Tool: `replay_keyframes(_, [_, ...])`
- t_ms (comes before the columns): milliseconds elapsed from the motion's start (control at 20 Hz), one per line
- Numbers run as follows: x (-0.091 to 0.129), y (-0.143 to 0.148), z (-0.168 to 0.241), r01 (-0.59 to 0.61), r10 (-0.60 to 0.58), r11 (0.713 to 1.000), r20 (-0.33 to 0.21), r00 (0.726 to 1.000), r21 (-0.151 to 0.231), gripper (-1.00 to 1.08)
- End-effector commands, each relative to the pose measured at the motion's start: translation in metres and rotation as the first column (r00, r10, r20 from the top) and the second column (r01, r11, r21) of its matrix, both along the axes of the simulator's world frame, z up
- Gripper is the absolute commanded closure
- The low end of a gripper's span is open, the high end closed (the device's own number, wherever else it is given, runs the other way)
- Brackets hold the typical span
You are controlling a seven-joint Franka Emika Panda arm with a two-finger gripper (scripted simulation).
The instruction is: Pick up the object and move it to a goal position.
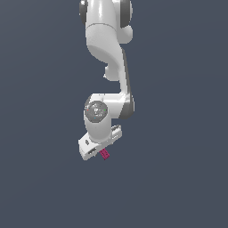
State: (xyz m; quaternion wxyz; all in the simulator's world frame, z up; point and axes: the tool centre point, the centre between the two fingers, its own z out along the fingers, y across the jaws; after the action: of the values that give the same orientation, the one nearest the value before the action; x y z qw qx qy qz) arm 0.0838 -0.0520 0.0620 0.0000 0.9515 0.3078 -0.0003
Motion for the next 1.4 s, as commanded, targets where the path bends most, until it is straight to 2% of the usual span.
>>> replay_keyframes(0, [0.000,0.000,-0.003,0.000,0.000,1.000,0.000,1.000,0.000,-0.92])
replay_keyframes(450, [-0.001,0.000,-0.044,-0.004,0.004,1.000,0.000,1.000,0.000,-0.92])
replay_keyframes(750, [0.000,0.000,-0.050,-0.005,0.005,1.000,0.000,1.000,0.000,-0.92])
replay_keyframes(800, [0.000,0.000,-0.050,-0.005,0.005,1.000,0.000,1.000,0.000,1.08])
replay_keyframes(1350, [0.000,0.000,-0.050,-0.005,0.005,1.000,0.000,1.000,0.000,1.08])
